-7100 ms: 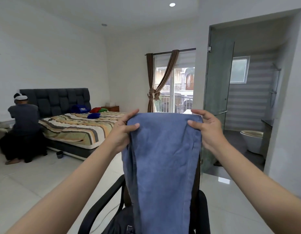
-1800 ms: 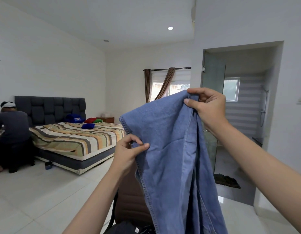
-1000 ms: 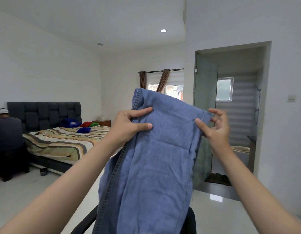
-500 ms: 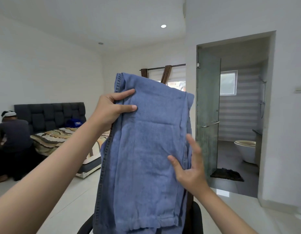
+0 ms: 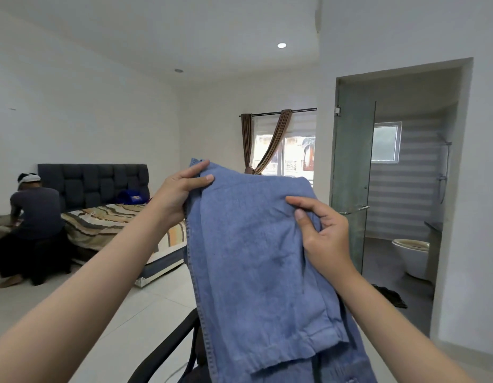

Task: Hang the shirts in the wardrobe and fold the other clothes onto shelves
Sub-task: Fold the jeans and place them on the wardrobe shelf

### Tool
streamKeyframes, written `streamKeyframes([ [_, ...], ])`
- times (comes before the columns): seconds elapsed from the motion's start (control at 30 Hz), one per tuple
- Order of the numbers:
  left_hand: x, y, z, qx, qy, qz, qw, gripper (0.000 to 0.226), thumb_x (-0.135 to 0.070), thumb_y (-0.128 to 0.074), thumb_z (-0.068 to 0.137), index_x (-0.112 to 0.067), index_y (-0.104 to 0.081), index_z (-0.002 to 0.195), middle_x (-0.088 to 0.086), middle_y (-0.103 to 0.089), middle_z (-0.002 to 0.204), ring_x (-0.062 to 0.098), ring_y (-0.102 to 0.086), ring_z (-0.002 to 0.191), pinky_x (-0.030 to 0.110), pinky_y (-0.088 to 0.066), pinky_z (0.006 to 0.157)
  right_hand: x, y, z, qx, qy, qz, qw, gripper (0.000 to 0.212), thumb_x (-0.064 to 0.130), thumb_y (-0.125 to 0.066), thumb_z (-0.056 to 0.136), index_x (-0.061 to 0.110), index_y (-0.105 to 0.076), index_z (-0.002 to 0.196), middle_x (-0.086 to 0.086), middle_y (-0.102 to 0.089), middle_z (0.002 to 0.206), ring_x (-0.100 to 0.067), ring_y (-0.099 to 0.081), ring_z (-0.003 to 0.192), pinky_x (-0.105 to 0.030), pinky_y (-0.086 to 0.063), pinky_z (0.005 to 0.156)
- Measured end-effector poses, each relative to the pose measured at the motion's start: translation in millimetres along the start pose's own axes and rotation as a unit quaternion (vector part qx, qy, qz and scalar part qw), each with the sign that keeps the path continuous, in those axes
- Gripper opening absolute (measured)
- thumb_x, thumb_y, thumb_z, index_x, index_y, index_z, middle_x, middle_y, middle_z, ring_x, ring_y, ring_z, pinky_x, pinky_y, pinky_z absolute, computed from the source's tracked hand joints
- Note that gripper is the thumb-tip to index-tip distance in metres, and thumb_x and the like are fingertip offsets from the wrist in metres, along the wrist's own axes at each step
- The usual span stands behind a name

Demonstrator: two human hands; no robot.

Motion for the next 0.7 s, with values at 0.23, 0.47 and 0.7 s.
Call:
streamKeyframes([
  [0.23, 59.4, 13.6, -37.3, 0.096, 0.151, 0.006, 0.984, 0.038, -0.052, -0.056, 0.076, -0.04, -0.062, 0.111, -0.011, -0.071, 0.106, 0.019, -0.06, 0.107, 0.046, -0.042, 0.099, -9.7, -2.2, 15.2, -0.018, 0.003, -0.021, 1.0, 0.03, -0.007, -0.055, 0.09, 0.017, -0.069, 0.098, 0.023, -0.07, 0.094, 0.0, -0.064, 0.098, -0.011, -0.046, 0.087],
  [0.47, 103.2, 23.8, -60.8, 0.214, 0.166, 0.004, 0.963, 0.098, -0.068, -0.076, 0.05, -0.055, -0.031, 0.137, -0.013, -0.035, 0.148, 0.022, -0.038, 0.134, 0.052, -0.04, 0.099, -55.8, 4.1, 10.6, -0.068, -0.083, -0.07, 0.992, 0.027, -0.008, -0.053, 0.089, 0.012, -0.069, 0.098, 0.013, -0.066, 0.093, 0.012, -0.061, 0.087, -0.002, -0.042, 0.078],
  [0.7, 101.9, 24.9, -59.9, 0.232, 0.108, 0.089, 0.963, 0.066, 0.007, -0.065, 0.078, -0.034, -0.055, 0.129, -0.007, -0.057, 0.131, 0.015, -0.062, 0.111, 0.032, -0.054, 0.084, -88.8, 9.1, -6.0, -0.1, -0.167, -0.081, 0.977, 0.025, -0.008, -0.052, 0.089, 0.006, -0.068, 0.1, -0.002, -0.065, 0.097, 0.012, -0.06, 0.079, 0.001, -0.042, 0.072],
])
Point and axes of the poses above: each hand's wrist, its own z-axis towards the middle knuckle, its own y-axis out of the back of the hand, x = y × z, the point moved 5 cm from there along z, towards the middle knuckle
